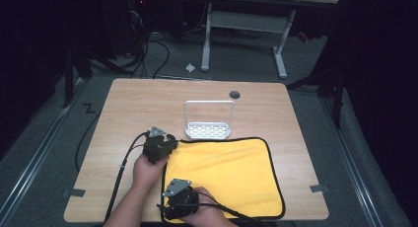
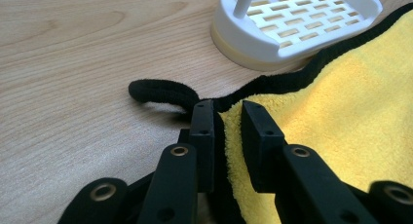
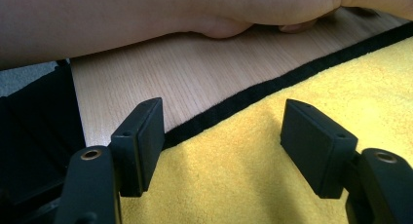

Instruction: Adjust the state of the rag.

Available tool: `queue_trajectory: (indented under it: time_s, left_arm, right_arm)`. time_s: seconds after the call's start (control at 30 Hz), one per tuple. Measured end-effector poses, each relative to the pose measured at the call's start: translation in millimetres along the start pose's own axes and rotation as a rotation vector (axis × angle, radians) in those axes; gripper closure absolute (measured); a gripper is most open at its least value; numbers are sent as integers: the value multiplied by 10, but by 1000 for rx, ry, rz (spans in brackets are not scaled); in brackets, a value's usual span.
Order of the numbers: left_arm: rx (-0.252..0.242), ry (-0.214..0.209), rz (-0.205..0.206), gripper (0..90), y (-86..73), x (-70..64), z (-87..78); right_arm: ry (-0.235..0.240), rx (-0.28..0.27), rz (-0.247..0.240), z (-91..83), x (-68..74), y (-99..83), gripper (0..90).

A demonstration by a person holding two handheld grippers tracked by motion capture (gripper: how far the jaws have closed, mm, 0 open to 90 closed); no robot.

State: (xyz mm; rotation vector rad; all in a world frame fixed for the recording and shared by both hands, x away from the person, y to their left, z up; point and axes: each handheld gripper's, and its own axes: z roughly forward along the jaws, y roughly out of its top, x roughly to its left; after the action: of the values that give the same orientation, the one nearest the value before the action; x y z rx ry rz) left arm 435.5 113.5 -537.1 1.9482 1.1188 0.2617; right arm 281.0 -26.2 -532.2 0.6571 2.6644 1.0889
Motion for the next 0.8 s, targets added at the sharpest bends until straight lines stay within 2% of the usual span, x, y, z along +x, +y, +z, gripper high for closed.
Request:
queue_trajectory:
  time_s: [0.23,0.47,0.5,0.53,0.57,0.6,0.67,0.8]
  left_arm:
    - [0,3,2,750,0,-5,0]
    - [-1,5,2,745,0,-6,0]
    - [-1,5,2,743,0,-6,0]
    - [-1,5,2,743,0,-6,0]
    - [-1,5,3,742,0,-6,-1]
    - [-1,5,2,741,0,-6,0]
    - [-1,4,1,741,0,-3,-1]
    - [-2,2,-2,741,0,0,-1]
  right_arm:
    - [4,10,-4,-2,-3,5,314]
    - [-20,6,-2,-4,12,4,357]
    - [-28,12,-3,-10,14,11,405]
    - [-28,12,-3,-10,14,11,405]
    - [-29,11,-8,-13,10,13,455]
    - [-57,7,-36,-36,26,3,568]
    - [-68,10,-58,-49,40,2,669]
    - [-96,15,-83,-75,51,-11,809]
